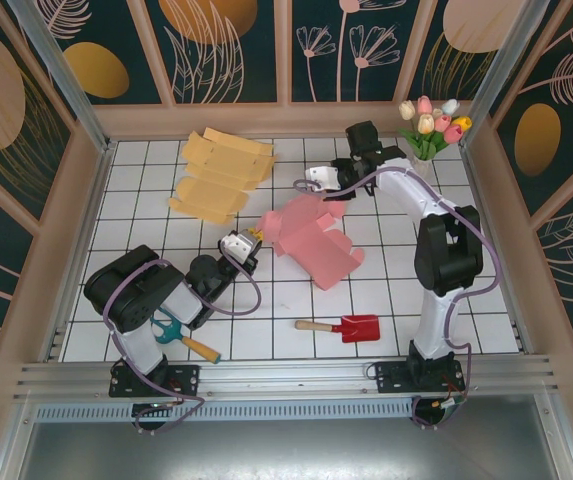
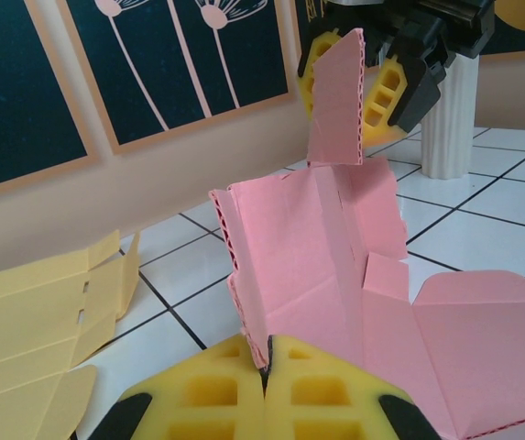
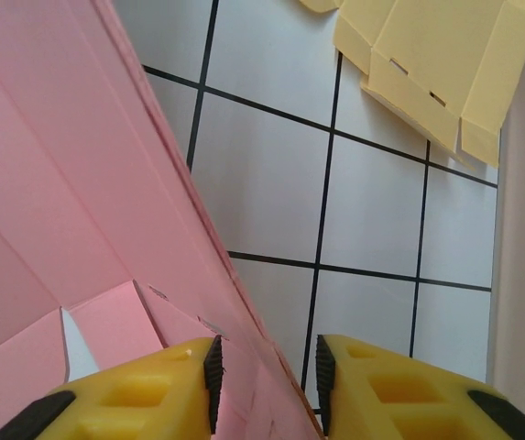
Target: Fold the paper box
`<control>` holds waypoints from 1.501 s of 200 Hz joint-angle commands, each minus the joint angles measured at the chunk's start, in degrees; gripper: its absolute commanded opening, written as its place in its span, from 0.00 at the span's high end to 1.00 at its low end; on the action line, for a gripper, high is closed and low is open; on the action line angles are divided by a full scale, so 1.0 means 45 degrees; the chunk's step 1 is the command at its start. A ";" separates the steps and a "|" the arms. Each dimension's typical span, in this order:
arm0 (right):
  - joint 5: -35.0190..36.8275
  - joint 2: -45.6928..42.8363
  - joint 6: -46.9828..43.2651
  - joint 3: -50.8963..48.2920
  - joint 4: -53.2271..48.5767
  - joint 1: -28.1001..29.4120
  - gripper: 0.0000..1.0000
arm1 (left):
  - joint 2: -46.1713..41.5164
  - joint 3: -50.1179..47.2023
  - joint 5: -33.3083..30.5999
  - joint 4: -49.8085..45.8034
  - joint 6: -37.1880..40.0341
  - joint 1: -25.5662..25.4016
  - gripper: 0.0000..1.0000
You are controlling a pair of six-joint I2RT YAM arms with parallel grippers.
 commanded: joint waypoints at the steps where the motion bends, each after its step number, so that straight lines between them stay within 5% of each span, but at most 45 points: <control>1: -0.0471 0.0174 -0.0283 0.0449 -0.0709 0.0105 0.65 | 0.0144 -0.0043 0.0197 0.2286 0.0187 0.0056 1.00; 26: -0.0462 0.0226 -0.0280 0.0517 -0.0824 0.0148 0.68 | 0.0142 -0.0022 0.0101 0.2264 0.0153 0.0046 1.00; 74: -0.0049 0.0264 -0.0253 0.0848 -0.1417 0.0264 1.00 | 0.0194 0.0037 -0.0345 0.2351 -0.0007 0.0055 1.00; 91: 0.0153 -0.0073 -0.0080 0.0803 -0.1623 0.0370 1.00 | 0.0451 0.0136 -0.0578 0.3056 -0.0382 0.0059 1.00; 125: 0.2272 -0.0848 0.0953 0.0663 -0.2177 0.0679 1.00 | -0.1120 0.0155 -0.1632 0.2727 -0.3071 0.0061 0.79; 167: 0.4673 -0.0981 0.3914 0.0498 -0.3101 0.0745 1.00 | -0.5289 0.1360 -0.3757 -0.4657 -0.6924 0.0062 0.76; 205: 0.5388 -0.0826 0.5601 0.0915 -0.4346 0.1007 1.00 | -0.7427 0.2674 -0.2373 -0.9969 -0.9496 0.0055 0.77; 234: 0.5817 -0.0824 0.6093 0.0961 -0.4854 0.1175 1.00 | -0.6572 0.4009 -0.0317 -1.1762 -1.1216 0.0060 0.79; 258: 0.5817 -0.0970 0.6155 0.0742 -0.4763 0.1124 1.00 | -0.4963 0.4199 0.0411 -1.0651 -1.2687 0.0042 0.87; 300: 0.5930 -0.1286 0.5828 0.0295 -0.4505 0.0958 1.00 | -0.2616 0.5249 0.0381 -1.0247 -1.2861 0.0028 0.91</control>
